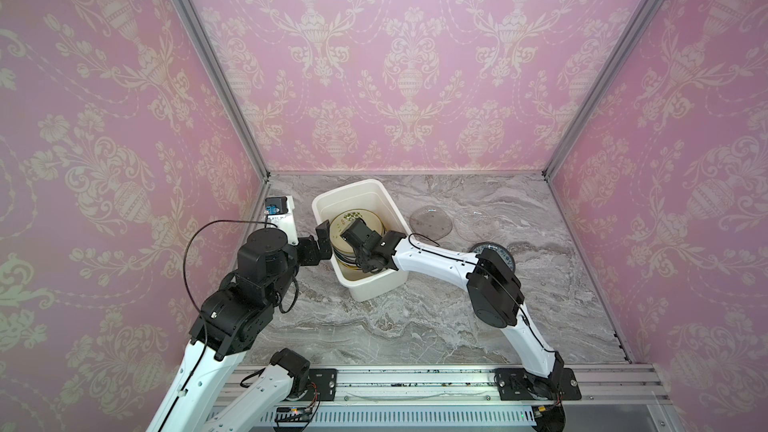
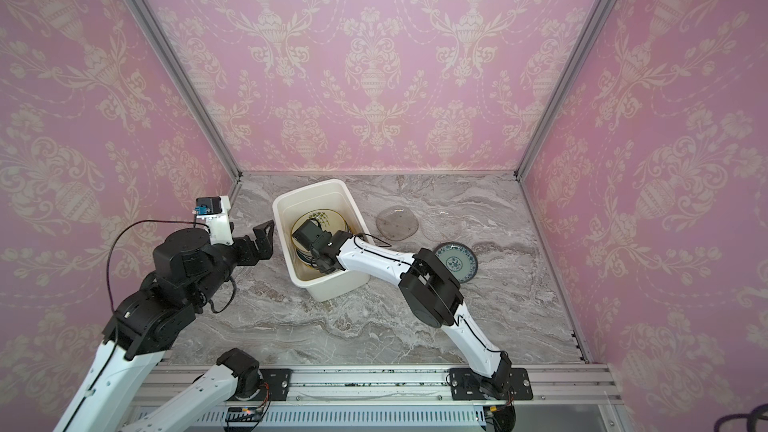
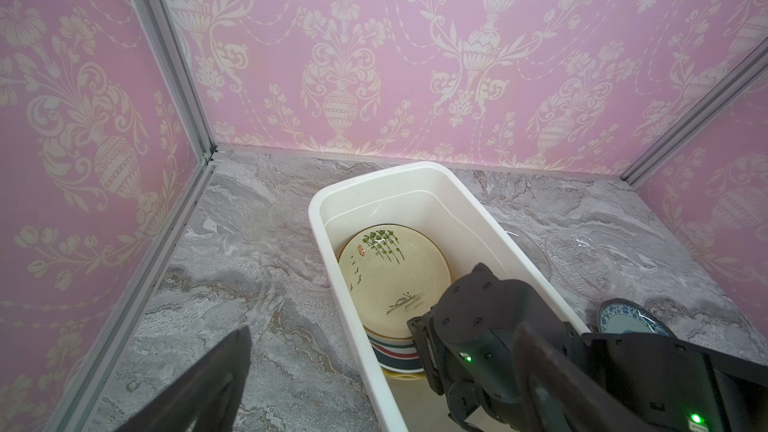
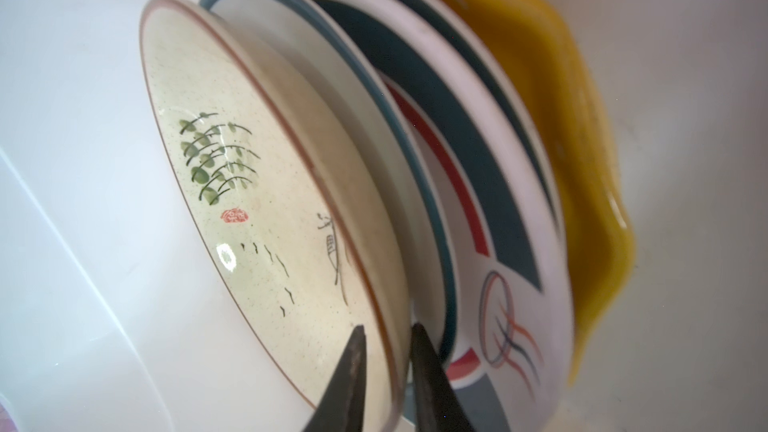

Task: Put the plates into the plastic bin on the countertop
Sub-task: 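Lower the beige plate onto the stacked plates with the right gripper, then open the right gripper and raise it out of the bin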

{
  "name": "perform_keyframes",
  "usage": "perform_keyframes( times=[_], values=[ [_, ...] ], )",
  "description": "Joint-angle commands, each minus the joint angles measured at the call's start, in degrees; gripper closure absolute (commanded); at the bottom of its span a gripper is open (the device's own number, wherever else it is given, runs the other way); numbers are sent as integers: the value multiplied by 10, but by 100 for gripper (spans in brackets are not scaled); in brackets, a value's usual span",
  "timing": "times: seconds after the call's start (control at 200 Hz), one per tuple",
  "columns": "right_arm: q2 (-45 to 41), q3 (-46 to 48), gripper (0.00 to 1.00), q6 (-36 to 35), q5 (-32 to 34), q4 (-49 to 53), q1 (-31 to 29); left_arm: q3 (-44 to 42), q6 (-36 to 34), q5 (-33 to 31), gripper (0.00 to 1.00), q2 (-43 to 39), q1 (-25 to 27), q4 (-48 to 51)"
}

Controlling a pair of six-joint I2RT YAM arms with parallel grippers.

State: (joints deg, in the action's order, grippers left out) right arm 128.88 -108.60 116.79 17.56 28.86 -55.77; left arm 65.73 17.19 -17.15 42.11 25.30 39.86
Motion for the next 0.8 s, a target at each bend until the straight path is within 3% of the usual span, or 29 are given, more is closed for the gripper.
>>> perform_keyframes(
  times=[0.0,0.12,0.27,0.535,0.65,0.796],
  values=[
    [-9,-1,73,1,20,-10,11,8,-14,-18,1,-4,-3,4],
    [-24,16,64,3,25,-20,11,8,-13,-24,1,-8,-3,16],
    [-46,31,39,-9,30,-33,12,7,3,-30,1,-20,-3,35],
    [-91,31,10,-78,31,-25,11,27,57,-36,1,-35,-3,79],
    [-108,6,4,-129,31,19,11,47,73,-23,1,-34,-3,104],
    [-153,27,3,-196,35,3,11,80,89,3,1,-27,-3,146]
  ],
)
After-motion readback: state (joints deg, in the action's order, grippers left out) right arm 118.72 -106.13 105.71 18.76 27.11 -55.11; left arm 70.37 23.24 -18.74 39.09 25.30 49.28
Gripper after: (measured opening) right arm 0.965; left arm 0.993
